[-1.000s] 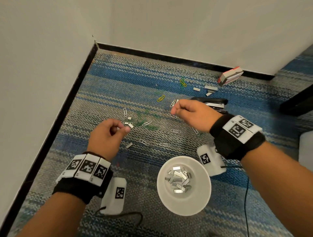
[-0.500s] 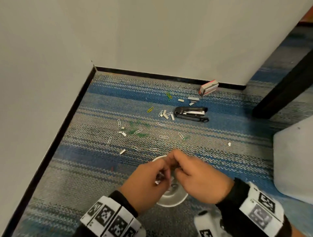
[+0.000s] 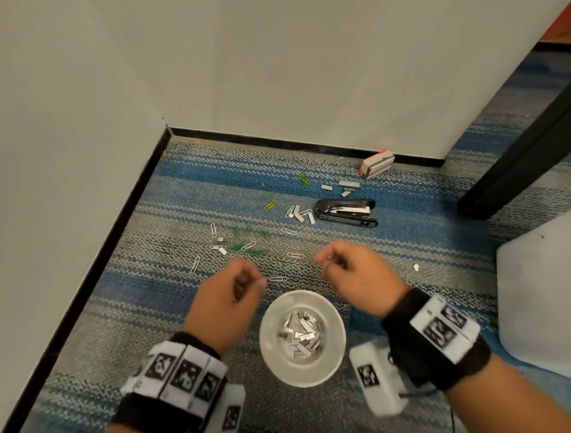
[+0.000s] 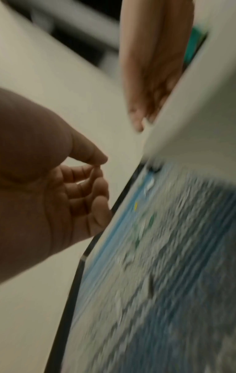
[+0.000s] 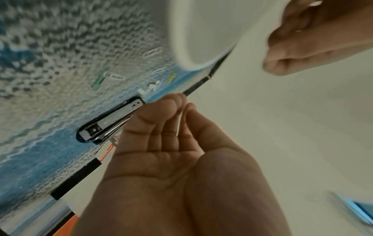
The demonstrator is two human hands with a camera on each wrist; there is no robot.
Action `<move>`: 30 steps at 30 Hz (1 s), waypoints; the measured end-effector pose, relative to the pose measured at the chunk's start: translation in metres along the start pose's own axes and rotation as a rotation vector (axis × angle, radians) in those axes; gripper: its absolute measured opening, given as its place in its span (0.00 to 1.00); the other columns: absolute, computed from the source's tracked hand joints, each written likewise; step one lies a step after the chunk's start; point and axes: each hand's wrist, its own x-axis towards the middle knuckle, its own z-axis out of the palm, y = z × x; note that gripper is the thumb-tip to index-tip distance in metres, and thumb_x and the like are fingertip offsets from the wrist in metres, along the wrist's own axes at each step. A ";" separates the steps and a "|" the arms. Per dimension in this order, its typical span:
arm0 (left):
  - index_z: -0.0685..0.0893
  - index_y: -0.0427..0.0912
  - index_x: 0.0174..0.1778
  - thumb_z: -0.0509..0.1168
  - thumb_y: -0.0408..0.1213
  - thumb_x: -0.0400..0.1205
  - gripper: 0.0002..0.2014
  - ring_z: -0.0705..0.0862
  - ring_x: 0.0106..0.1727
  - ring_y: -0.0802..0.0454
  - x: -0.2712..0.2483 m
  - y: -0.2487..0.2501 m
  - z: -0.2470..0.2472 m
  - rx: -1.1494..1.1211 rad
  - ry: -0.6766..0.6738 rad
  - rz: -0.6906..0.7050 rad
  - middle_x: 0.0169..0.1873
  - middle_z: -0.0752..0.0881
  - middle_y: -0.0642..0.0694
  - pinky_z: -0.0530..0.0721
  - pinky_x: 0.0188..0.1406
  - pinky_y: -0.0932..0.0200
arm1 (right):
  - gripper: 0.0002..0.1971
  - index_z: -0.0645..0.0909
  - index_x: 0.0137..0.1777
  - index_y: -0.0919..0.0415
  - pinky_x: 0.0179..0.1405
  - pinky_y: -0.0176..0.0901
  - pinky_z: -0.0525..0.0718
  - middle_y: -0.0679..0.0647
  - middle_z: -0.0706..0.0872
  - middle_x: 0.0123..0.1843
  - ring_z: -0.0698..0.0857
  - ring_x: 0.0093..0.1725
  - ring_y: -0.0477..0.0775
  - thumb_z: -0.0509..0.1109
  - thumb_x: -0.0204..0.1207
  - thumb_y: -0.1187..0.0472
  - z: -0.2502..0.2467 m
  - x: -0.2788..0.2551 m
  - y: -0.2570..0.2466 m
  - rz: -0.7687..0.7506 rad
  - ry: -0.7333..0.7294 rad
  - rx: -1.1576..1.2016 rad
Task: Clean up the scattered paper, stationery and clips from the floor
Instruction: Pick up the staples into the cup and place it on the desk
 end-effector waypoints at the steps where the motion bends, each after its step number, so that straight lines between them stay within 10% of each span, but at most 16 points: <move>1: 0.76 0.52 0.34 0.69 0.36 0.76 0.10 0.76 0.27 0.56 0.010 -0.012 -0.005 0.053 0.062 -0.062 0.26 0.80 0.52 0.73 0.30 0.67 | 0.09 0.79 0.48 0.45 0.42 0.39 0.79 0.46 0.84 0.40 0.83 0.39 0.48 0.62 0.79 0.62 -0.001 0.016 0.002 0.032 0.017 -0.060; 6: 0.79 0.45 0.44 0.71 0.34 0.74 0.07 0.82 0.38 0.48 0.048 -0.072 -0.014 0.296 0.037 -0.343 0.31 0.81 0.49 0.76 0.41 0.59 | 0.18 0.79 0.63 0.60 0.59 0.48 0.79 0.63 0.85 0.59 0.82 0.60 0.63 0.59 0.75 0.67 0.001 0.097 0.005 -0.078 0.001 -0.513; 14: 0.86 0.44 0.44 0.77 0.41 0.69 0.11 0.79 0.39 0.53 0.064 -0.095 -0.011 0.419 -0.089 -0.385 0.36 0.84 0.47 0.72 0.42 0.65 | 0.13 0.79 0.57 0.65 0.53 0.55 0.83 0.66 0.84 0.57 0.84 0.56 0.68 0.57 0.77 0.70 0.010 0.143 0.007 -0.087 -0.066 -0.902; 25: 0.80 0.46 0.34 0.70 0.36 0.73 0.05 0.82 0.35 0.51 0.058 -0.092 -0.014 0.336 0.006 -0.405 0.27 0.82 0.52 0.72 0.39 0.63 | 0.20 0.77 0.58 0.59 0.52 0.49 0.78 0.56 0.71 0.53 0.78 0.52 0.62 0.61 0.68 0.75 0.019 0.130 0.019 -0.137 0.061 -0.389; 30: 0.75 0.43 0.41 0.60 0.31 0.79 0.03 0.79 0.32 0.44 0.076 -0.090 -0.006 0.188 0.118 -0.509 0.28 0.80 0.45 0.72 0.34 0.55 | 0.14 0.74 0.60 0.60 0.57 0.50 0.78 0.60 0.78 0.60 0.79 0.59 0.64 0.62 0.76 0.59 0.026 0.142 0.017 -0.078 0.028 -0.497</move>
